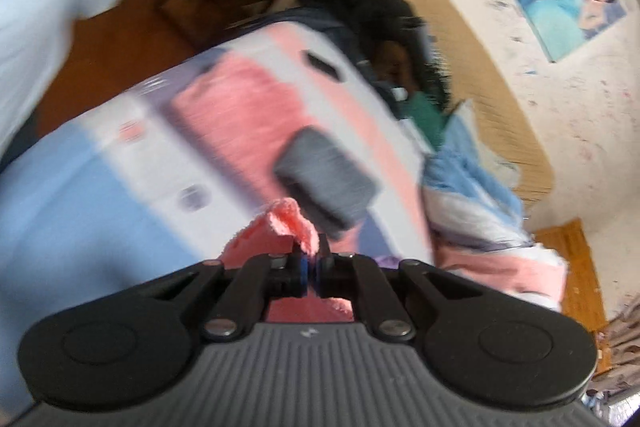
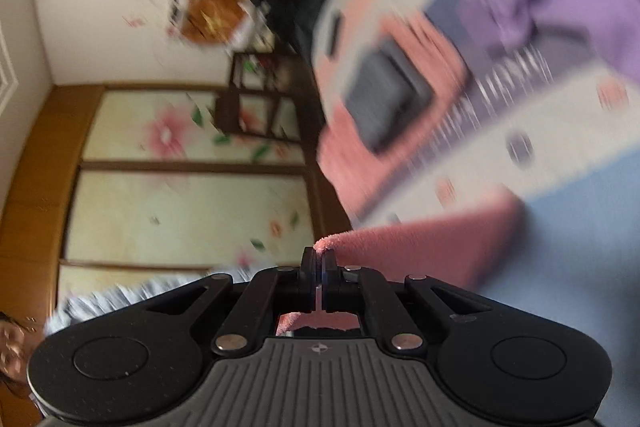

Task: Fold towel

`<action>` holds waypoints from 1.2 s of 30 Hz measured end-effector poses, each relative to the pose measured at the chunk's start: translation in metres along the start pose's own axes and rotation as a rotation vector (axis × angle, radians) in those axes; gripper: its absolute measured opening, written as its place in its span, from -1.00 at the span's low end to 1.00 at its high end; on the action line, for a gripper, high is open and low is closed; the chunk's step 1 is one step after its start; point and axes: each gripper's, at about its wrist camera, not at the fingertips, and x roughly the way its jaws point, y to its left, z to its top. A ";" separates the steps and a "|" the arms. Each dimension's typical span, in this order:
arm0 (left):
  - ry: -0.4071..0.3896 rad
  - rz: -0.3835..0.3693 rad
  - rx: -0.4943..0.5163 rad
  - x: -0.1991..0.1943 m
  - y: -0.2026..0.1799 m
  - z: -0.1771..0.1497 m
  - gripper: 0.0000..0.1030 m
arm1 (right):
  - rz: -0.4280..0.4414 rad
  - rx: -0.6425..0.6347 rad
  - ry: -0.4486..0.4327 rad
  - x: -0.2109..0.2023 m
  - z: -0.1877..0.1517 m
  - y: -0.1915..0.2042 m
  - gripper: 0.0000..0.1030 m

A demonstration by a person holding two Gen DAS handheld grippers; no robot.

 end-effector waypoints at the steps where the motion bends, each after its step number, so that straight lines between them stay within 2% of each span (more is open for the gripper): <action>1: -0.002 -0.019 0.011 0.006 -0.017 0.009 -0.93 | 0.011 -0.011 -0.024 -0.005 0.011 0.010 -0.95; 4: 0.000 -0.077 0.019 0.018 -0.061 0.028 -0.93 | 0.019 -0.064 -0.080 -0.022 0.037 0.036 -0.95; 6: -0.008 -0.094 0.038 0.010 -0.085 0.027 -0.93 | 0.018 -0.094 -0.106 -0.035 0.047 0.049 -0.95; 9: -0.022 -0.121 0.074 0.009 -0.112 0.025 -0.93 | 0.013 -0.141 -0.116 -0.054 0.047 0.057 -0.95; 11: -0.023 -0.113 0.100 -0.001 -0.115 0.011 -0.93 | -0.003 -0.159 -0.108 -0.064 0.039 0.053 -0.95; 14: 0.023 -0.053 0.148 -0.004 -0.098 -0.024 -0.93 | -0.049 -0.133 -0.071 -0.077 0.013 0.021 -0.95; 16: 0.088 0.014 0.176 0.006 -0.080 -0.053 -0.93 | -0.090 -0.081 -0.035 -0.081 -0.007 -0.016 -0.95; 18: 0.163 0.071 0.163 0.022 -0.054 -0.083 -0.93 | -0.163 -0.009 0.004 -0.083 -0.031 -0.065 -0.95; 21: 0.264 0.157 0.073 0.048 0.000 -0.134 -0.93 | -0.288 0.101 0.046 -0.084 -0.070 -0.138 -0.95; 25: 0.391 0.283 -0.034 0.074 0.067 -0.199 -0.93 | -0.402 0.264 0.058 -0.092 -0.119 -0.218 -0.95; 28: 0.406 0.319 -0.045 0.078 0.077 -0.215 -0.92 | -0.433 0.331 0.060 -0.097 -0.137 -0.244 -0.94; 30: 0.414 0.342 -0.051 0.080 0.083 -0.225 -0.92 | -0.427 0.347 0.063 -0.097 -0.136 -0.248 -0.94; 36: 0.325 0.278 -0.015 0.090 0.042 -0.179 -0.89 | -0.312 0.340 0.011 -0.080 -0.092 -0.222 -0.94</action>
